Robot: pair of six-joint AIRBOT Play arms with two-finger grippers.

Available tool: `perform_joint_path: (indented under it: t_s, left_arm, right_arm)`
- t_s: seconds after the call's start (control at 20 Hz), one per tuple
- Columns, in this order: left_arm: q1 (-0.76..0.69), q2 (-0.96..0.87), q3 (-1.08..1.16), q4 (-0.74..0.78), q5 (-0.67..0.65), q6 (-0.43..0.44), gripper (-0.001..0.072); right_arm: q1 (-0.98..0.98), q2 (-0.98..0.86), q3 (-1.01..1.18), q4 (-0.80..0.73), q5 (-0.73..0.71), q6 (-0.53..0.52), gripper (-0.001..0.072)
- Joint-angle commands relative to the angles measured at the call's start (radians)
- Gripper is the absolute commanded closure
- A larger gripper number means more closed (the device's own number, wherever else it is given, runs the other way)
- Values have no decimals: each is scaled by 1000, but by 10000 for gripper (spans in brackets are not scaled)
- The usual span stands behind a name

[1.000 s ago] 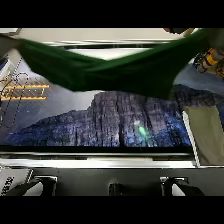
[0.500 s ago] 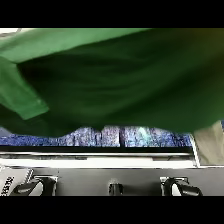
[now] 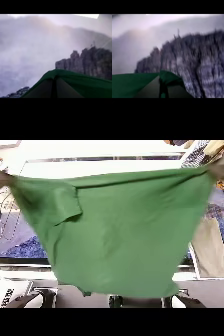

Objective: Fold the clothes and pants, and hang the long-sleeved shirts on hangers.

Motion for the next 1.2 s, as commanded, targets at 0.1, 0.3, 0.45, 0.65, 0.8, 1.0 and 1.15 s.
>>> perform_joint_path:
  t_s: [0.1,0.3,0.45,0.65,0.8,1.0,1.15]
  left_arm:
    - [-90,-401,-90,-24,328,106,692]
    - [-127,-632,-23,-24,520,115,692]
    - [-127,-718,65,-23,525,116,691]
    - [-119,-717,99,-19,399,187,690]
    - [-99,-718,100,-13,243,186,691]
    - [-79,-719,100,-8,66,186,691]
    - [-79,-733,100,-9,-27,190,691]
  right_arm:
    - [0,-400,-159,-5,-178,-77,680]
    - [0,-638,-161,25,-431,-104,680]
    - [0,-709,-161,45,-559,-129,679]
    - [0,-706,-161,44,-469,-132,679]
    - [0,-707,-161,27,-309,-132,679]
    - [1,-707,-161,2,-167,-127,679]
    - [2,-712,-161,3,-133,-124,679]
